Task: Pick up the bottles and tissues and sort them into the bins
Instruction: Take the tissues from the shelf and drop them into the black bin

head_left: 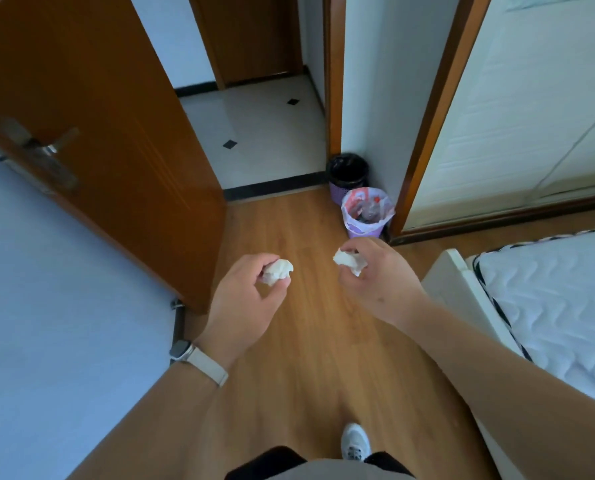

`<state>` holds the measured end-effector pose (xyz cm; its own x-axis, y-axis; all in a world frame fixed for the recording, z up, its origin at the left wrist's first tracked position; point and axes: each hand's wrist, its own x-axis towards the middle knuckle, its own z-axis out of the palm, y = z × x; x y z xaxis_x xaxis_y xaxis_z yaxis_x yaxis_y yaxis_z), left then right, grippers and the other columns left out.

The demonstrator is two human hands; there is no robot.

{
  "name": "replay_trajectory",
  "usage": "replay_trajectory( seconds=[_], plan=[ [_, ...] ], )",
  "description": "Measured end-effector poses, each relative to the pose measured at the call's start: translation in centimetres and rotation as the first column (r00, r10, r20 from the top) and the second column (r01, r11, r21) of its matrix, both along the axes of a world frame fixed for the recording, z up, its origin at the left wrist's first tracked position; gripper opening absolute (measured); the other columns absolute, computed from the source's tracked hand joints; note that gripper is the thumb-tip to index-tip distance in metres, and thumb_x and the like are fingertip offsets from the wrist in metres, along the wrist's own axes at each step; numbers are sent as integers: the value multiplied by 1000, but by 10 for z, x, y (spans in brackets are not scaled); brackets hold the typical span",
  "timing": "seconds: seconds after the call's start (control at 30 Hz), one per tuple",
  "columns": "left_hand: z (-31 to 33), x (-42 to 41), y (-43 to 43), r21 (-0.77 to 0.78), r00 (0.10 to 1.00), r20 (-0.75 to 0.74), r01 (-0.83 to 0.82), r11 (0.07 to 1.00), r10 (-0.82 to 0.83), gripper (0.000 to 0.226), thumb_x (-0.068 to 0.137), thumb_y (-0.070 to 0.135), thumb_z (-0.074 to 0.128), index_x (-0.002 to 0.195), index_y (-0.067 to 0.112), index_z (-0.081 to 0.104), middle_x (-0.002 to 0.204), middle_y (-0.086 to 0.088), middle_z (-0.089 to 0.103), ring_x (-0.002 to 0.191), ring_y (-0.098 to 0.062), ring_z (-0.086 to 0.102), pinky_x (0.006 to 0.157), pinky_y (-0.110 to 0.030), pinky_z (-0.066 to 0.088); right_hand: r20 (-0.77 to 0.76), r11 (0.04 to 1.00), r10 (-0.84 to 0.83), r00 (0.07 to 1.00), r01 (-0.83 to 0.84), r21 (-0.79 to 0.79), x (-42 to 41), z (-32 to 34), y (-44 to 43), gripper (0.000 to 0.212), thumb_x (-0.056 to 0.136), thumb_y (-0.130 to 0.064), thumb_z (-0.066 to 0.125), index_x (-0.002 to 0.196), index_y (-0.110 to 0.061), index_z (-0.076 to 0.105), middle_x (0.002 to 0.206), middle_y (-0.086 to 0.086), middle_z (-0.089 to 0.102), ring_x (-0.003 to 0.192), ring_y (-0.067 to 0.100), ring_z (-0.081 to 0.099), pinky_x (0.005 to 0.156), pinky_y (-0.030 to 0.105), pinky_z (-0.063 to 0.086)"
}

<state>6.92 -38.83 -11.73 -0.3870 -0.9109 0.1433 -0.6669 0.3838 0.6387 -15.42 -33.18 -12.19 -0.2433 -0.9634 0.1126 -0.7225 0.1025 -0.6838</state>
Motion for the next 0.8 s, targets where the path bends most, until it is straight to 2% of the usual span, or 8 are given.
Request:
replay_trajectory(
  seconds=[0.2, 0.3, 0.37, 0.43, 0.47, 0.53, 0.63, 0.8],
  plan=[
    [-6, -2, -74, 3, 999, -22, -46, 999, 46, 30, 89, 33, 68, 119, 29, 61, 106, 21, 59, 96, 5, 56, 73, -3, 40, -23, 999, 41, 999, -40, 13, -6, 2, -83, 25, 87, -28, 63, 111, -26, 58, 102, -12, 58, 87, 10, 58, 77, 30, 53],
    [-17, 3, -122, 7, 997, -42, -64, 998, 64, 30, 88, 30, 69, 117, 26, 63, 104, 17, 62, 94, 1, 58, 75, -9, 43, -65, 999, 30, 997, -27, 45, -6, -4, -127, 28, 87, -29, 64, 114, -27, 57, 104, -14, 54, 91, 10, 57, 80, 28, 53],
    [-26, 4, -162, 16, 997, -60, -54, 998, 55, 31, 88, 29, 70, 117, 25, 63, 104, 15, 62, 94, 0, 58, 77, -14, 46, -121, 994, 51, 991, -38, 105, -7, -7, -163, 34, 85, -40, 61, 116, -29, 55, 105, -17, 53, 93, 12, 58, 78, 26, 53],
    [-34, 6, -204, 44, 997, -72, -29, 999, 32, 32, 88, 32, 69, 119, 29, 61, 105, 18, 60, 95, 1, 58, 76, -13, 46, -131, 985, 92, 987, -70, 159, -6, -6, -201, 50, 78, -54, 51, 120, -27, 54, 107, -17, 50, 98, 14, 58, 83, 28, 52],
    [-35, 7, -225, 60, 997, -76, -12, 998, 16, 32, 89, 35, 69, 119, 31, 60, 106, 20, 59, 96, 2, 58, 75, -12, 46, -134, 984, 79, 988, -56, 166, -4, -4, -220, 51, 79, -52, 50, 121, -25, 55, 109, -15, 48, 102, 14, 56, 87, 28, 50],
    [-34, 10, -269, 74, 996, -94, 19, 997, -12, 32, 89, 37, 68, 119, 33, 59, 107, 22, 58, 96, 2, 58, 75, -10, 45, -138, 991, 13, 990, 6, 136, 0, -2, -258, 38, 85, -38, 59, 121, -23, 56, 110, -11, 49, 104, 13, 54, 88, 29, 48],
    [-31, 15, -334, 71, 993, -107, 49, 996, -41, 32, 90, 38, 66, 120, 32, 59, 109, 20, 59, 98, 0, 59, 77, -11, 47, -197, 993, -60, 979, 78, 88, 9, 8, -310, 33, 87, -28, 64, 119, -23, 58, 112, -7, 57, 94, 13, 57, 80, 32, 53],
    [-23, 11, -421, 75, 987, -105, 126, 989, -118, 33, 90, 36, 66, 121, 30, 58, 112, 17, 60, 98, -3, 59, 78, -15, 49, -266, 989, -111, 958, 132, 65, 12, 13, -378, 33, 89, -27, 62, 121, -21, 60, 115, -3, 59, 97, 13, 56, 72, 13, 40]
  ],
)
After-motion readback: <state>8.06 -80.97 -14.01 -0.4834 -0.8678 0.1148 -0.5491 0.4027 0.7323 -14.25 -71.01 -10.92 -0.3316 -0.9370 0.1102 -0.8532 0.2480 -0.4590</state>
